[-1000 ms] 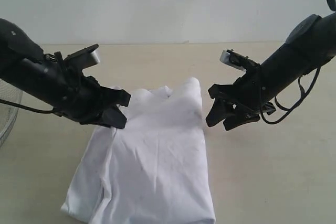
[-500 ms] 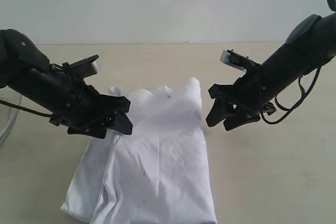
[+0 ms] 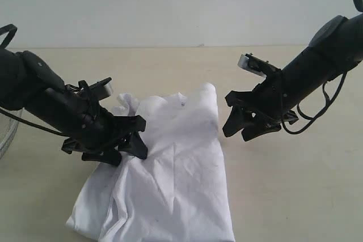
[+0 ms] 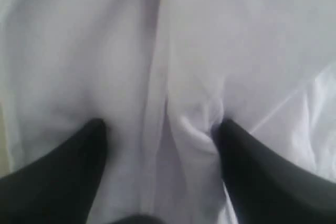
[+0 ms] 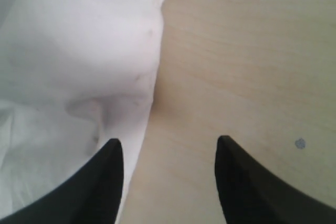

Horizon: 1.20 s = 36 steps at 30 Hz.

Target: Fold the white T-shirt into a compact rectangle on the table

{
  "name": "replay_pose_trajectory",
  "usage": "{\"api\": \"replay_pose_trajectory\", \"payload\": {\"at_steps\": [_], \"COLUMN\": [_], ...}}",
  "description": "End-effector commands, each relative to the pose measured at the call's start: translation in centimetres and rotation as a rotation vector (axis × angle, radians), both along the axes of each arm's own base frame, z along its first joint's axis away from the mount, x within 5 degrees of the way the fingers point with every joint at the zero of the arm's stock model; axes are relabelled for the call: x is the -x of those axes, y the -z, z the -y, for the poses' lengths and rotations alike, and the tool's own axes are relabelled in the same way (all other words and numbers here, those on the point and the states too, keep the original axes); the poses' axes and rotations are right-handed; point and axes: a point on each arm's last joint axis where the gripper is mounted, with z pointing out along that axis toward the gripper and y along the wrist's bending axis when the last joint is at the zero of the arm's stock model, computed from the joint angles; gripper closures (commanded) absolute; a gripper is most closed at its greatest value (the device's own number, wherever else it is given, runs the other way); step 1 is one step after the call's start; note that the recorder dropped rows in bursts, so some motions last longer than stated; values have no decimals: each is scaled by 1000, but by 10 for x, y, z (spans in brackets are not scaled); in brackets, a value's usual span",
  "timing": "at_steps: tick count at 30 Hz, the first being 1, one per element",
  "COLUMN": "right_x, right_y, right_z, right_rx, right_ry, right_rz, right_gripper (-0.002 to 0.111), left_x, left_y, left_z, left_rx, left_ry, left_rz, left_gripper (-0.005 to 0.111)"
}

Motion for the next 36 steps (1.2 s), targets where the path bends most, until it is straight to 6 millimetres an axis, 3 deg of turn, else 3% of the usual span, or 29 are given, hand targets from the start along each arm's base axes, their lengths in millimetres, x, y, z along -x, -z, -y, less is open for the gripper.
{"api": "replay_pose_trajectory", "payload": {"at_steps": [1,13,36], "right_x": [-1,-2,-2], "right_y": [0,0,0], "right_z": [2,2,2], "right_rx": [7,10,11], "right_ry": [-1,2,2], "right_rz": [8,12,15], "right_gripper": [61,61,61], "left_x": [0,4,-1], "left_y": [11,10,-12], "left_z": [4,7,11], "left_rx": [37,66,109], "left_ry": [-8,39,44], "left_rz": [-23,-58,4], "left_gripper": [48,48,48]}}
